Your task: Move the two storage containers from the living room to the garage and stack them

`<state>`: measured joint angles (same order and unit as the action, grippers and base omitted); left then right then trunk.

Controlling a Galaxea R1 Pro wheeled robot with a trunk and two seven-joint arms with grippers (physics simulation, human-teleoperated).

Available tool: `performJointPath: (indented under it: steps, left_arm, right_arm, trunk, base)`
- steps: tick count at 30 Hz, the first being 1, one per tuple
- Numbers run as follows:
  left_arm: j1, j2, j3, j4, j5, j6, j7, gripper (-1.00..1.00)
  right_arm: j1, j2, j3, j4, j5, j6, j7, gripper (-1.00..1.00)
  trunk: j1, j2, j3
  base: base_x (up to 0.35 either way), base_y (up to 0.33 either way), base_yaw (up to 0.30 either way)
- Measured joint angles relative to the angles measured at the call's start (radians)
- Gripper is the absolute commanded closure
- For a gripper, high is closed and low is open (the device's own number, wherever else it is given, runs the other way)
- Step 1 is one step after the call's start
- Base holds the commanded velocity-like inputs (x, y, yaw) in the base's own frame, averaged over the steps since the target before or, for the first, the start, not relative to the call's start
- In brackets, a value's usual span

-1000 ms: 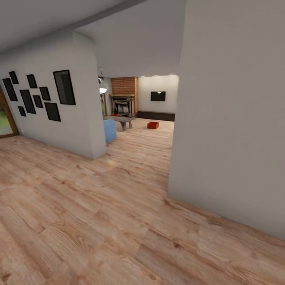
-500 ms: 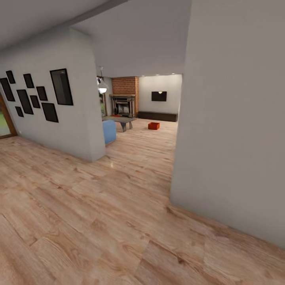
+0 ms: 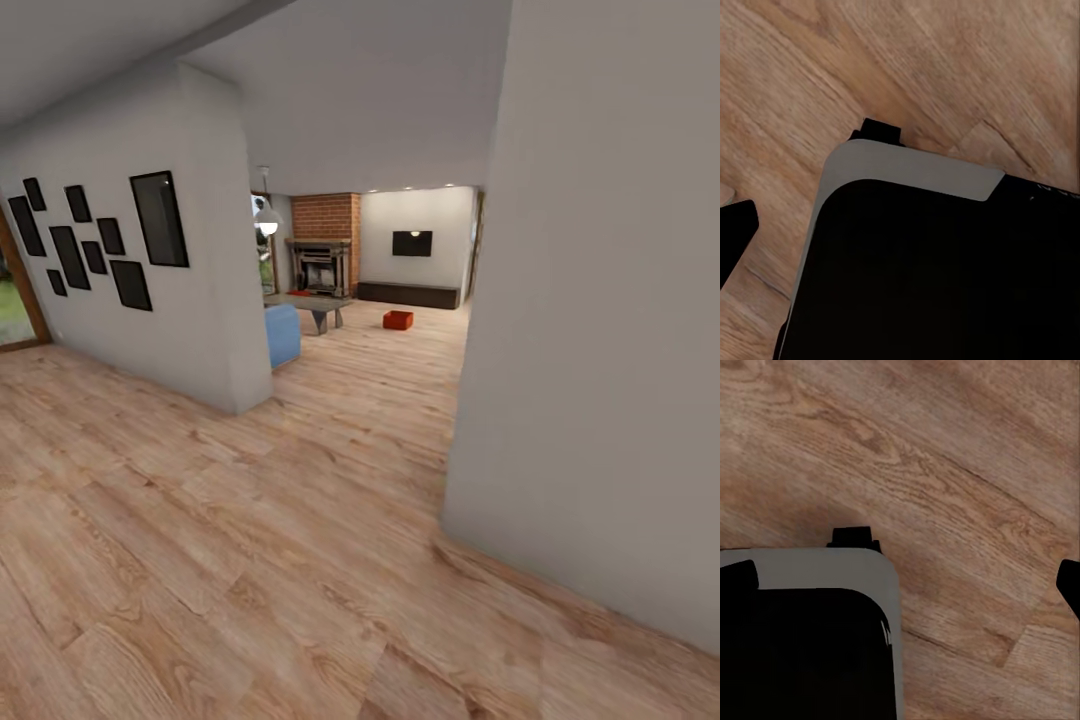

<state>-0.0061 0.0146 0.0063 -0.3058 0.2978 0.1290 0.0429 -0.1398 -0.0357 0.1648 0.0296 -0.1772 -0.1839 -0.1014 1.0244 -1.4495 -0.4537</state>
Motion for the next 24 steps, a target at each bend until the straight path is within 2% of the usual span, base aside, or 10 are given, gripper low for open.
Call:
performJointPath:
  steps: [19,24]
  left_arm:
    - [0.0,0.001,0.0,0.007,0.0,-0.001,0.0,-1.0]
    - [0.0,0.0,0.001,0.009,0.0,-0.001,0.0,-1.0]
  right_arm:
    - [0.0,-0.001,0.0,0.0,0.003,0.0,0.001,-1.0]
    - [0.0,-0.001,0.001,0.0,0.003,0.001,0.003,-1.0]
  trunk:
    - [0.0,0.0,0.0]
    - [0.0,0.0,0.0]
  base:
    - [0.325,0.0,0.263]
    - [0.325,0.0,0.095]
